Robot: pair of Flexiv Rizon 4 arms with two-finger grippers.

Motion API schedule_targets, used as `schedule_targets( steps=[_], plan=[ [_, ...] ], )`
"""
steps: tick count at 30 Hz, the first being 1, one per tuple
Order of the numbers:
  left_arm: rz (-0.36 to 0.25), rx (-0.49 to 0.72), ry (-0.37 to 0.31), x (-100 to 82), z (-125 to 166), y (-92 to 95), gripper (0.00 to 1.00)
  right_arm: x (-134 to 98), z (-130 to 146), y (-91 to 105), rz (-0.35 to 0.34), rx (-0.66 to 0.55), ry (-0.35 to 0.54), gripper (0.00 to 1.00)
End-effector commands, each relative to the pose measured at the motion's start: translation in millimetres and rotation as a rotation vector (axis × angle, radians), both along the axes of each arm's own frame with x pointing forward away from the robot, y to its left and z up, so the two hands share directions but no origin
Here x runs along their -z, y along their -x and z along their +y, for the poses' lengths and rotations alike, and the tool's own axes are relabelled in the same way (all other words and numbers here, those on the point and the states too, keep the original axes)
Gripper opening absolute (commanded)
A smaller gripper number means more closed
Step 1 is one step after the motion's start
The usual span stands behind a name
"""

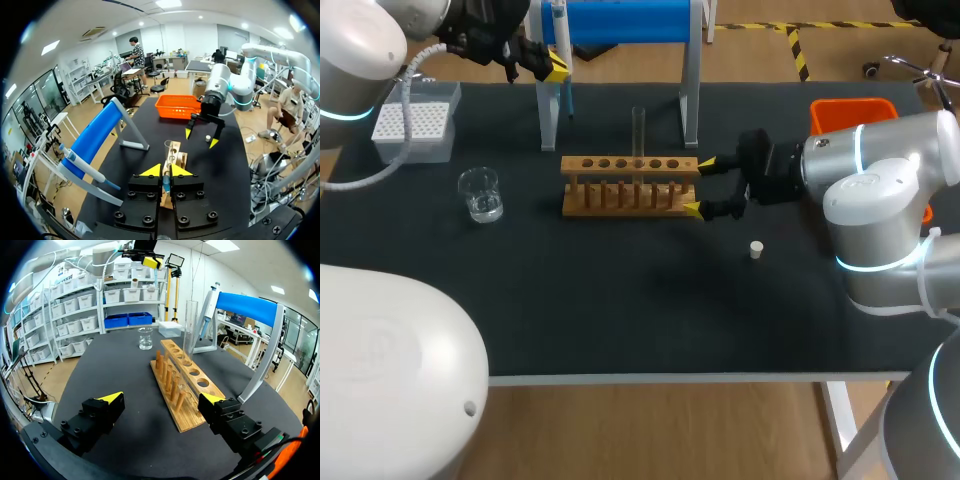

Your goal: Invert the test tube, pick up the pipette, mount the tip to pipette, aspirate from beaker and dispense into the tube, eject the tip, return the pipette, and cap with the stopper.

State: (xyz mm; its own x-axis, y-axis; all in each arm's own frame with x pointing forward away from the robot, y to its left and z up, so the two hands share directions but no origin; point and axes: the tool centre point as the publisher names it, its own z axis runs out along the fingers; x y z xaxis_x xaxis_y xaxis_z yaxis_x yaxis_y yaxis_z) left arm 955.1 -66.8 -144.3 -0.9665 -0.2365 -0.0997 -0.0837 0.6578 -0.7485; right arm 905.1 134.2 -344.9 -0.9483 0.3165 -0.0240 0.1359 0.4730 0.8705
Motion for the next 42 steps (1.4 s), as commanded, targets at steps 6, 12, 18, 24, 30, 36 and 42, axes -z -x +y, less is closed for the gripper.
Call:
schedule_targets(
  steps=[6, 12, 18, 24, 30, 36, 42],
  plan=[
    [0.024, 0.026, -0.001, -1.6, 0.8, -2.6, 0.0, 0.1, -1.0, -0.2, 0.0, -0.002, -0.001, 1.0],
    [0.037, 0.045, -0.002, 0.6, -4.7, -3.6, 0.0, 0.1, -1.0, -0.2, 0.0, -0.002, -0.001, 1.0],
    [0.061, 0.076, 0.003, 5.6, -25.9, 13.5, 0.0, 0.1, -1.0, -0.2, 0.0, -0.002, -0.001, 1.0],
    [0.07, 0.101, 0.004, 5.6, -58.9, 35.1, 0.0, 0.1, -1.0, -0.2, 0.0, -0.002, -0.001, 1.0],
    [0.12, 0.136, -0.037, 14.3, -82.6, 50.8, 0.0, 0.1, -1.0, -0.2, 0.0, -0.002, -0.001, 1.0],
    [0.124, 0.105, -0.024, 21.0, -78.1, 61.4, 0.0, 0.1, -1.0, -0.2, 0.0, -0.002, -0.001, 1.0],
    [0.098, 0.074, 0.023, 25.6, -63.8, 67.2, 0.0, 0.1, -1.0, -0.2, 0.0, -0.002, -0.001, 1.0]
  ],
)
